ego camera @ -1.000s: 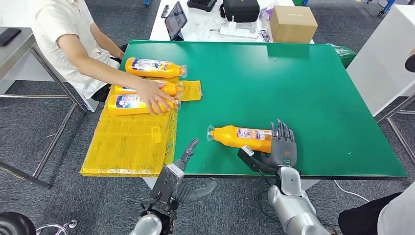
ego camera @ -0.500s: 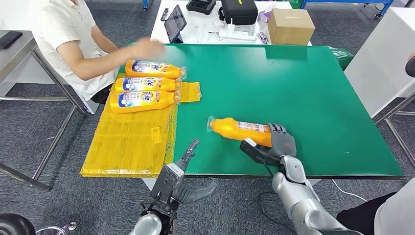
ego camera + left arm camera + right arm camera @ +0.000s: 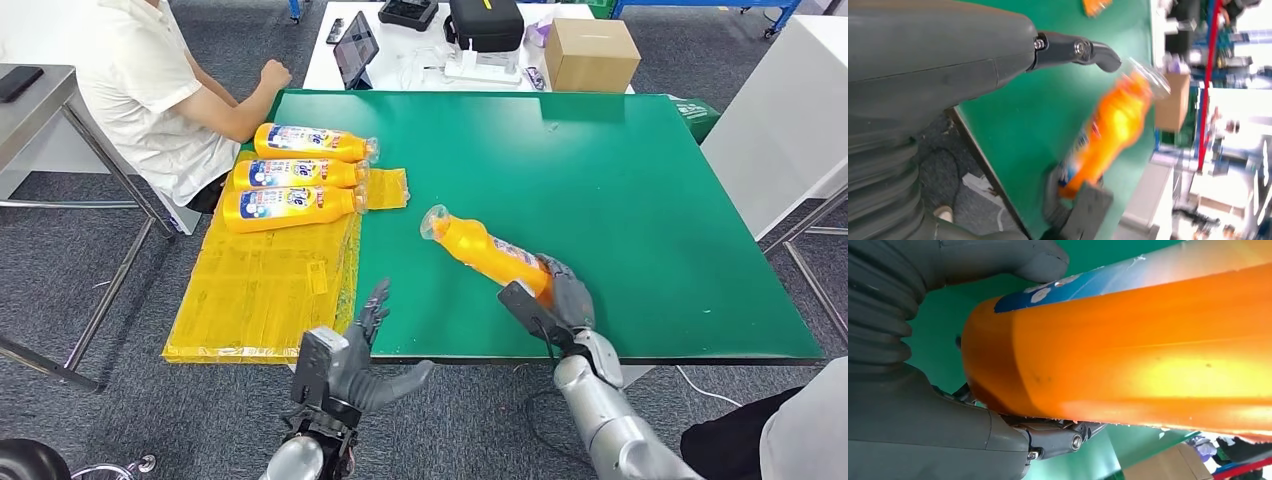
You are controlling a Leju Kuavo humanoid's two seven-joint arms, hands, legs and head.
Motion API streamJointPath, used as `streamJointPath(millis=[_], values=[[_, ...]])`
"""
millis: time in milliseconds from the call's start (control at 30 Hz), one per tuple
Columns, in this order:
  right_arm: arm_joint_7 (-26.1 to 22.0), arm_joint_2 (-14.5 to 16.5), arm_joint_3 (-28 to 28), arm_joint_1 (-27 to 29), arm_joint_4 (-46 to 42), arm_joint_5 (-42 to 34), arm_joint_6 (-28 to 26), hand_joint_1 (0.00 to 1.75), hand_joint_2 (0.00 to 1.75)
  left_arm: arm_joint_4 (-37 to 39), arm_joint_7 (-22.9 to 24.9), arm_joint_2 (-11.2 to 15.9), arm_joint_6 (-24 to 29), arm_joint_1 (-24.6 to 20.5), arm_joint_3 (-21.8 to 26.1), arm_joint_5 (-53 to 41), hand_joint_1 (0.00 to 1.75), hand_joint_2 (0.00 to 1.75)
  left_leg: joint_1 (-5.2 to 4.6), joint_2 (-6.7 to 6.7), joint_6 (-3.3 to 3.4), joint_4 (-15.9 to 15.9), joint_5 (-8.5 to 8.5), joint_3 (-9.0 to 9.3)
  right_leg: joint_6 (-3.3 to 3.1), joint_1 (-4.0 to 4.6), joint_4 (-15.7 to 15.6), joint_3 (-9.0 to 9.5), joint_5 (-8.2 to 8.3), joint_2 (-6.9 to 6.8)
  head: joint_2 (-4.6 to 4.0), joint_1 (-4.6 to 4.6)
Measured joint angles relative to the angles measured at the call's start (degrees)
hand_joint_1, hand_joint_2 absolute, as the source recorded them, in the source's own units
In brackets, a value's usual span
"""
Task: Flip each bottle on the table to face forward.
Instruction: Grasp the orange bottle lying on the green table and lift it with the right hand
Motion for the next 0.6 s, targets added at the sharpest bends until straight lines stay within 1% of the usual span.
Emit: streamJointPath(millis=[100, 167, 233, 300, 367, 467, 600], values=[[-1.7, 1.2, 0.0, 2.0, -2.9, -4.9, 0.6, 1.75, 1.75, 0.1, -1.0, 0.0, 1.6, 0.7, 0.8, 1.8, 0.0, 1.75, 0.01, -0.02, -0.01, 0.0, 0.01, -0.09, 0.0, 0.0, 0.0, -0.07, -0.01, -0.01, 0.0, 0.01], [-3.1, 2.0, 0.3, 4.2, -6.1, -10.4, 0.8, 1.75, 1.75, 0.1, -2.0, -0.2, 4.2, 1.4, 1.4, 3.6, 0.0, 1.75, 0.01, -0.04, -0.01, 0.0, 0.02, -0.2, 0.01, 0.0, 0.0, -0.11, -0.03, -0.02, 0.0, 0.02], [-3.6, 2.8, 1.5, 7.2, -10.3, -13.9, -1.3, 1.75, 1.75, 0.2, -2.7, -0.2, 6.5, 2.1, 2.3, 6.1, 0.0, 1.75, 0.0, -0.07, -0.01, 0.0, 0.02, -0.36, 0.01, -0.01, 0.0, -0.21, -0.03, -0.04, 0.0, 0.0], [-3.1, 3.4, 3.8, 10.2, -14.7, -14.1, -4.6, 1.75, 1.75, 0.1, -2.9, -0.2, 7.3, 2.8, 2.9, 9.3, 0.0, 1.75, 0.0, -0.09, 0.0, 0.0, 0.03, -0.57, 0.01, -0.01, 0.0, -0.39, -0.03, -0.05, 0.0, -0.01], [-2.5, 3.7, 6.7, 12.4, -18.4, -14.4, -6.6, 1.75, 1.75, -0.2, -2.6, -0.2, 7.0, 3.3, 3.3, 12.1, 0.0, 1.75, 0.0, -0.1, 0.0, 0.0, 0.05, -0.77, 0.02, -0.01, 0.0, -0.6, -0.02, -0.06, 0.0, 0.01], [-1.9, 3.9, 10.3, 14.0, -22.0, -14.8, -7.6, 1.75, 1.75, -0.8, -2.3, -0.2, 6.6, 3.6, 3.5, 14.1, 0.0, 1.75, 0.0, -0.1, 0.01, 0.0, 0.06, -0.94, 0.02, -0.01, 0.0, -0.79, -0.02, -0.07, 0.0, 0.0], [-2.2, 4.0, 12.9, 14.8, -24.7, -15.5, -8.1, 1.75, 1.75, -1.4, -1.8, -0.1, 5.7, 3.8, 3.7, 15.7, 0.0, 1.75, 0.0, -0.12, 0.01, 0.0, 0.06, -1.05, 0.02, -0.02, 0.0, -0.87, -0.03, -0.11, 0.0, 0.02]])
